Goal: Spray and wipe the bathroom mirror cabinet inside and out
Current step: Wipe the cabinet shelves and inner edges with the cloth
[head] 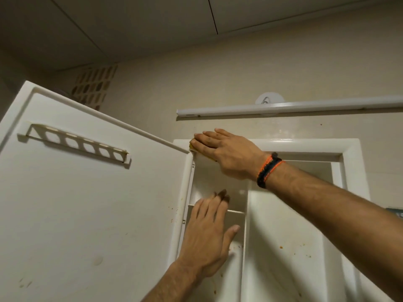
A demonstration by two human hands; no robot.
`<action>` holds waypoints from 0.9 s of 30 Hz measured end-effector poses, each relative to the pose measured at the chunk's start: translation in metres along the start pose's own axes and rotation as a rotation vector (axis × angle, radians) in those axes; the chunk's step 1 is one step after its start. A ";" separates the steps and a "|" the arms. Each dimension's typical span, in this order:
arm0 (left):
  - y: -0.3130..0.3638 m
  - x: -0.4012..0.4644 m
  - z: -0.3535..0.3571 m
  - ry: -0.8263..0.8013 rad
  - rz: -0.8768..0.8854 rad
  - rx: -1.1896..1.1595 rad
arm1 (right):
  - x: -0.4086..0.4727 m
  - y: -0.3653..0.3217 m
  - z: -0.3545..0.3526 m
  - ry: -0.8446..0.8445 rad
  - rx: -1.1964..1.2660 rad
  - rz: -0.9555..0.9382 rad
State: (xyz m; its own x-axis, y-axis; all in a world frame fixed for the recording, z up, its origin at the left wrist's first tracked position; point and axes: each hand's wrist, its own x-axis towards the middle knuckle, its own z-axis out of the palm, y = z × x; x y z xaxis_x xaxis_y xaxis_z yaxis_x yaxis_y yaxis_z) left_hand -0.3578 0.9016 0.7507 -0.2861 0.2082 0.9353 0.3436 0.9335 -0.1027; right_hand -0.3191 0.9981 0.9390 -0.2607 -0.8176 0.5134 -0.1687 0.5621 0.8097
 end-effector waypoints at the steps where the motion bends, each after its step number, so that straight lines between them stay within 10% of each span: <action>1: 0.000 0.000 0.001 -0.004 -0.004 0.001 | -0.014 0.005 0.002 0.002 -0.005 0.024; 16: 0.010 -0.002 -0.002 0.006 -0.098 -0.101 | -0.171 0.045 -0.015 0.005 -0.011 0.449; 27: 0.018 0.002 -0.007 -0.011 -0.020 -0.093 | -0.110 0.011 -0.006 0.084 0.051 0.494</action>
State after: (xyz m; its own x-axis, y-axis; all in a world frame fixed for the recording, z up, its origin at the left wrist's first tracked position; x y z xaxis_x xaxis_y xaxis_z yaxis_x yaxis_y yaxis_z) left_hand -0.3454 0.9169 0.7529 -0.3037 0.1935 0.9329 0.4193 0.9064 -0.0515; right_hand -0.2866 1.0931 0.8929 -0.2439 -0.4584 0.8546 -0.0917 0.8882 0.4502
